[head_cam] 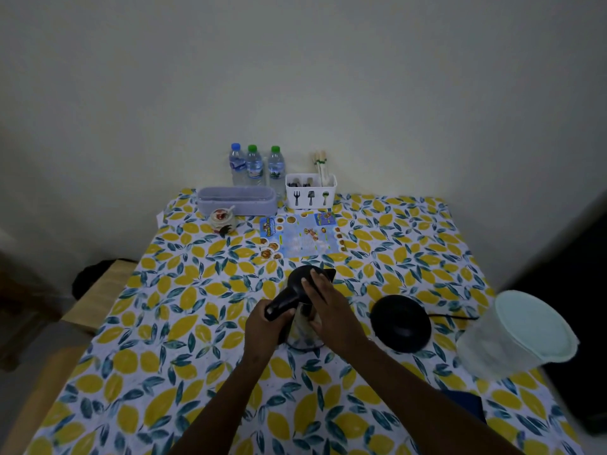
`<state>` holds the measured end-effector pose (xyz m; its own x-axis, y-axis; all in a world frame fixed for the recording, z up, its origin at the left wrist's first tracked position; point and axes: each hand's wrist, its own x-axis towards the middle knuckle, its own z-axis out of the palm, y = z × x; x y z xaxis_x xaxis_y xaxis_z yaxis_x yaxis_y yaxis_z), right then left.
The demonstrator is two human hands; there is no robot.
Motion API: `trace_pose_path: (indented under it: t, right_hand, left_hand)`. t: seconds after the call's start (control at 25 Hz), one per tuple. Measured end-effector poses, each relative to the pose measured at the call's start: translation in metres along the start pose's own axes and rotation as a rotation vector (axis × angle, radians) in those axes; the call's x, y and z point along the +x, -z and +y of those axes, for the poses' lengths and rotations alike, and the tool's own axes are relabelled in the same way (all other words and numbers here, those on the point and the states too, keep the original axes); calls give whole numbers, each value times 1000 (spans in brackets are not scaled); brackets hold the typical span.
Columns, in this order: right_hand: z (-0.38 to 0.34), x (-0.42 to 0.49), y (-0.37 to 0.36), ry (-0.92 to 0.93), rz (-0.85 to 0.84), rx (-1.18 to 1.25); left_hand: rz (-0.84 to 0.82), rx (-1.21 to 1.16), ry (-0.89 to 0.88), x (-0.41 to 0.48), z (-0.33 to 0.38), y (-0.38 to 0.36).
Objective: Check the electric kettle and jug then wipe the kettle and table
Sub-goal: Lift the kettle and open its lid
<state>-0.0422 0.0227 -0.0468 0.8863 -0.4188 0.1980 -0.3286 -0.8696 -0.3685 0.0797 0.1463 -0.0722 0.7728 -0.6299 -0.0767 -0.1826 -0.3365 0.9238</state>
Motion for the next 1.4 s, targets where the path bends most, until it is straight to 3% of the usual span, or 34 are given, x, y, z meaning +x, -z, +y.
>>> trace_pose_path:
  t: [0.2,0.72,1.4]
  right_hand:
    - [26,-28,15,-74,92,-9]
    - [135,-96,90,-396,302,-51]
    - [147,-91,67,-448,345,-24]
  left_hand:
    - [-74,-24,-86,-3,20,-24]
    - [-476,1,-189,31,110,-164]
    - [-564,143,-192,63,84,-185]
